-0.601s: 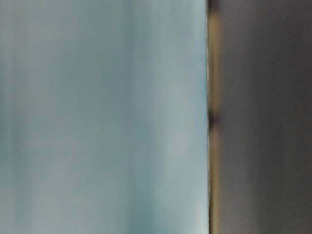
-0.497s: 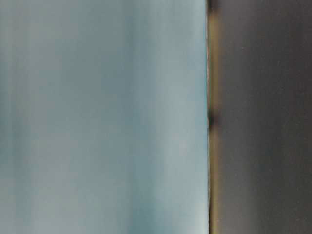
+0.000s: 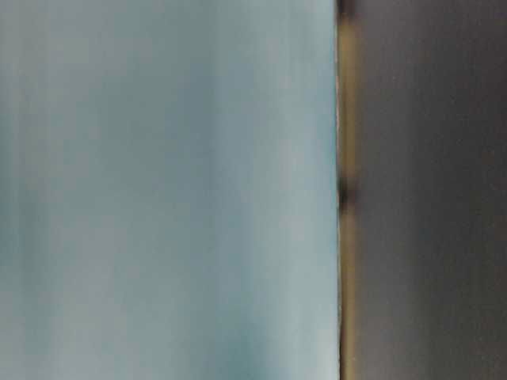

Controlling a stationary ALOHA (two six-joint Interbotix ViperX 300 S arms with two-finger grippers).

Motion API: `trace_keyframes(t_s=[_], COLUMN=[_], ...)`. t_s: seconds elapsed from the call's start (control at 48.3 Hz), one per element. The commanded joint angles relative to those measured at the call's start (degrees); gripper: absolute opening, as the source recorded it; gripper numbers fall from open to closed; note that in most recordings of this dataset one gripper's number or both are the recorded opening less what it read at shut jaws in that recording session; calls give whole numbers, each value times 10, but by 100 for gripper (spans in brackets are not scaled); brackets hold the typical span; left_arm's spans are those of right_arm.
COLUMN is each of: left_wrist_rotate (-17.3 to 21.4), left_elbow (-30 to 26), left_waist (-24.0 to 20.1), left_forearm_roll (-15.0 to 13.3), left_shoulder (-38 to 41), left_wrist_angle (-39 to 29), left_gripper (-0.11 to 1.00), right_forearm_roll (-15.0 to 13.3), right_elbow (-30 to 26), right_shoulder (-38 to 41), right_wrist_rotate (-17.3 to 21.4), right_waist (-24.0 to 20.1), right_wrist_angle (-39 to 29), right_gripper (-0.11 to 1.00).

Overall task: Insert the LAN cable into the hub.
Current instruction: 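Move the left gripper to the grey hub, right gripper to the blue plug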

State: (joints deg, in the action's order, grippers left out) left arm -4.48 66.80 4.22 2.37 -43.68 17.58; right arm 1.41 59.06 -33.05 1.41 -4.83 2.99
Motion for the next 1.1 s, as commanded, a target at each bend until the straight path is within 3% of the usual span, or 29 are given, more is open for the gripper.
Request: trace_keyframes(t_s=[0.0,0.104,0.186,0.352,0.414,0.456,0.518,0.787,1.077], left_wrist_rotate=[-5,-13,-20,-31,-31,-31,-31,-33,-49], left_elbow=[-14,-18,-23,-28,-25,-22,-13,15,13], left_waist=[3,2,5,18,22,25,25,25,13], left_forearm_roll=[2,2,2,2,2,2,2,2,2], left_shoulder=[32,69,94,139,160,178,213,361,469], left_wrist_angle=[14,33,53,94,113,132,178,350,399], left_gripper=[1,4,20,70,81,79,73,73,73], right_forearm_roll=[1,2,2,4,4,4,4,11,11], right_elbow=[-19,-37,-53,-79,-86,-90,-92,-95,-102], right_shoulder=[39,86,118,171,185,193,201,202,204], right_wrist_rotate=[4,4,4,4,4,4,4,41,52], right_waist=[-11,-12,-18,-30,-38,-41,-44,-47,-47], right_wrist_angle=[1,1,0,4,4,4,5,6,11], right_gripper=[0,0,4,48,66,76,84,81,81])
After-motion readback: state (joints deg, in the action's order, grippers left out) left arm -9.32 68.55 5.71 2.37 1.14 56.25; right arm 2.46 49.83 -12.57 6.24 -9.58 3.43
